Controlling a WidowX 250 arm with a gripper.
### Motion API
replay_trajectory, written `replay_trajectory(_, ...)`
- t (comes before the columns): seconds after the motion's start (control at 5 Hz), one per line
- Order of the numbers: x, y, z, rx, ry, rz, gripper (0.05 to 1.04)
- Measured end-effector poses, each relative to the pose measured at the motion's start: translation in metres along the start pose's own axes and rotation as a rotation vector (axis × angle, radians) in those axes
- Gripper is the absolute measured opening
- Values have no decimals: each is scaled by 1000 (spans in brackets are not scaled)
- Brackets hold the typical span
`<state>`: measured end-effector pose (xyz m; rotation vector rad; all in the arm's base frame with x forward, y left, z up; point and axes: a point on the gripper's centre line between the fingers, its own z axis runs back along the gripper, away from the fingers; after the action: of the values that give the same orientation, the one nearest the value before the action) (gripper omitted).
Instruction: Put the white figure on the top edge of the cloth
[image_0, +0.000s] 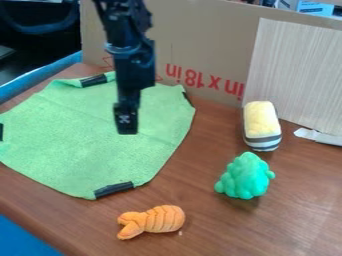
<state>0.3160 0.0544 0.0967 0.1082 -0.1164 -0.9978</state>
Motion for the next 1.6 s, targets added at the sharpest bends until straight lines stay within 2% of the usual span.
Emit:
replay_trajectory(0.2,21,-3,0,33,-23,-9,1001)
replay_trajectory(0.4,54,-1,7,6,-82,212,1001)
replay_trajectory(0.6,80,2,20,-46,-202,457,1001)
replay_trajectory(0.8,108,7,17,-138,-277,653,1001)
replay_trajectory(1.0,138,9,6,-191,-284,741,1001)
replay_trajectory(1.2,161,13,-4,-199,-274,805,1001)
replay_trajectory(1.4,190,14,-16,-174,-209,832,1001)
replay_trajectory(1.6,206,19,-30,-124,-134,860,979)
